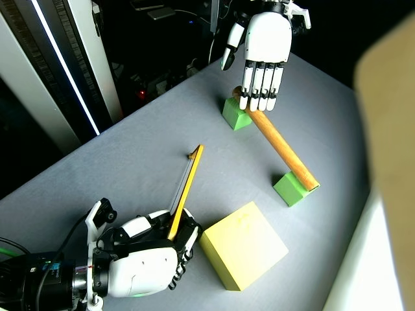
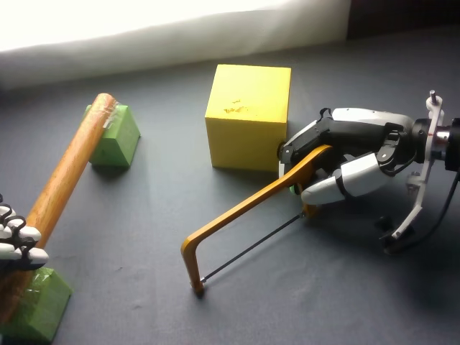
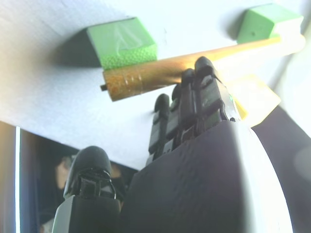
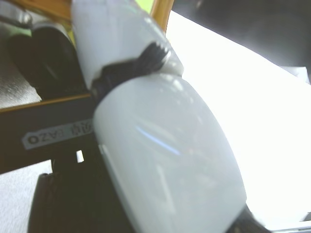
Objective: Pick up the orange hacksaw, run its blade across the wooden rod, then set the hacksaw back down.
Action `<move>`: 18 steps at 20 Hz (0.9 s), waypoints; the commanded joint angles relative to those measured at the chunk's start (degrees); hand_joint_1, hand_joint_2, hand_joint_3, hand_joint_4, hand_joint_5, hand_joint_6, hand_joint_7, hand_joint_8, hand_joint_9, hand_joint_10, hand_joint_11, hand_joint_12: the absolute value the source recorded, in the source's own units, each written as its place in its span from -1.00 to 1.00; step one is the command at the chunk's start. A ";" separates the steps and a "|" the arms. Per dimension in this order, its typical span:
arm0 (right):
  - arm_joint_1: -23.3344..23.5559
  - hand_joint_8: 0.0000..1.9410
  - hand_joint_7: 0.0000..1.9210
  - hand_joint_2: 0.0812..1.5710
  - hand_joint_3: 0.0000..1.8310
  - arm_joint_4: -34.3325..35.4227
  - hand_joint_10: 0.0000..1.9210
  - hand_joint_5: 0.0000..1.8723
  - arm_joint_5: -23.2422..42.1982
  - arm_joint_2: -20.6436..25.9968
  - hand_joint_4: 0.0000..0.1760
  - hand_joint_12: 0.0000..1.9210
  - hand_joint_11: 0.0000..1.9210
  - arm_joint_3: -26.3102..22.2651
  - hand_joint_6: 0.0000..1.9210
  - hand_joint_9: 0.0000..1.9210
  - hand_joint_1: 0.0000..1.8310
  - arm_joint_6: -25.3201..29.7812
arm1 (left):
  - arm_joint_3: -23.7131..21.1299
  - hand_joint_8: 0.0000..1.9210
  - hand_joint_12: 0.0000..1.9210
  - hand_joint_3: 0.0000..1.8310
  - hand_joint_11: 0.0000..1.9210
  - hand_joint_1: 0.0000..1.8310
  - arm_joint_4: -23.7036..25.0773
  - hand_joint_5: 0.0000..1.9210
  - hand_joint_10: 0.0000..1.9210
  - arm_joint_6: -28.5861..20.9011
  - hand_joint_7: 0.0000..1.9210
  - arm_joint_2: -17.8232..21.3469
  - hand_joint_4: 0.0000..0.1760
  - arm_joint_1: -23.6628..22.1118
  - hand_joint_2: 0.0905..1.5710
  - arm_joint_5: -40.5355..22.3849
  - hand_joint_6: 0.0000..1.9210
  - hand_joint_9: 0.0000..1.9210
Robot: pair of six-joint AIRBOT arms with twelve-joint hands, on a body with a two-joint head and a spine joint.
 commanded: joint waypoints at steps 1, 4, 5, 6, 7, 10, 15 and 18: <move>0.09 0.13 -0.01 0.44 -1.00 2.49 0.41 -0.17 4.83 0.32 -1.00 0.35 -0.24 -0.13 0.10 -0.08 0.50 -0.32 | 0.05 -1.00 -0.80 -1.00 -1.00 -0.90 -0.96 -0.90 -1.00 0.17 -0.90 0.40 -1.00 -0.39 0.64 0.01 -1.00 -0.91; -0.02 0.14 -0.01 0.44 -1.00 8.20 0.42 -0.15 5.47 2.62 -1.00 0.37 -0.28 -2.85 0.08 -0.09 0.50 -4.67 | 0.03 -1.00 -0.85 -1.00 -1.00 -0.94 -0.96 -0.92 -1.00 0.17 -0.92 0.45 -1.00 -0.47 0.66 0.01 -1.00 -0.93; -0.01 0.12 0.01 0.43 -1.00 11.36 0.40 -0.12 5.17 4.09 -1.00 0.37 -0.28 -4.83 0.04 -0.08 0.50 -7.12 | 0.01 -1.00 -0.85 -1.00 -1.00 -0.93 -0.96 -0.91 -1.00 0.17 -0.91 0.45 -1.00 -0.51 0.66 0.01 -1.00 -0.92; 0.01 0.10 0.02 0.42 -1.00 14.28 0.39 -0.12 4.89 5.46 -1.00 0.37 -0.27 -6.78 0.04 -0.07 0.50 -9.44 | -0.01 -1.00 -0.87 -1.00 -1.00 -0.94 -0.96 -0.92 -1.00 0.17 -0.92 0.45 -1.00 -0.52 0.66 0.01 -1.00 -0.92; 0.01 0.09 0.03 0.42 -1.00 17.41 0.39 -0.11 4.77 6.72 -1.00 0.36 -0.27 -8.68 0.02 -0.07 0.50 -12.10 | -0.01 -1.00 -0.86 -1.00 -1.00 -0.95 -0.96 -0.92 -1.00 0.17 -0.92 0.46 -1.00 -0.52 0.66 0.01 -1.00 -0.92; 0.07 0.17 0.00 0.42 -1.00 26.86 0.42 -0.08 5.04 10.60 -1.00 0.39 -0.27 -14.62 -0.04 -0.10 0.50 -19.81 | -0.01 -1.00 -0.76 -1.00 -1.00 -0.92 -0.96 -0.90 -1.00 0.17 -0.90 0.46 -1.00 -0.56 0.65 0.01 -1.00 -0.90; -0.30 0.15 0.01 0.41 -1.00 48.29 0.40 -0.04 7.26 15.96 -1.00 0.37 -0.26 -26.35 -0.11 -0.09 0.50 -37.41 | -0.05 -1.00 -0.77 -1.00 -1.00 -0.93 -0.96 -0.92 -1.00 0.17 -0.91 0.35 -1.00 -0.77 0.65 0.01 -1.00 -0.92; 0.76 0.16 0.01 0.41 -1.00 59.68 0.40 -0.04 9.41 16.92 -1.00 0.39 -0.27 -31.96 -0.11 -0.09 0.50 -46.63 | -0.05 -1.00 -0.75 -1.00 -1.00 -0.93 -0.96 -0.92 -1.00 0.17 -0.91 0.30 -1.00 -0.88 0.66 0.01 -1.00 -0.92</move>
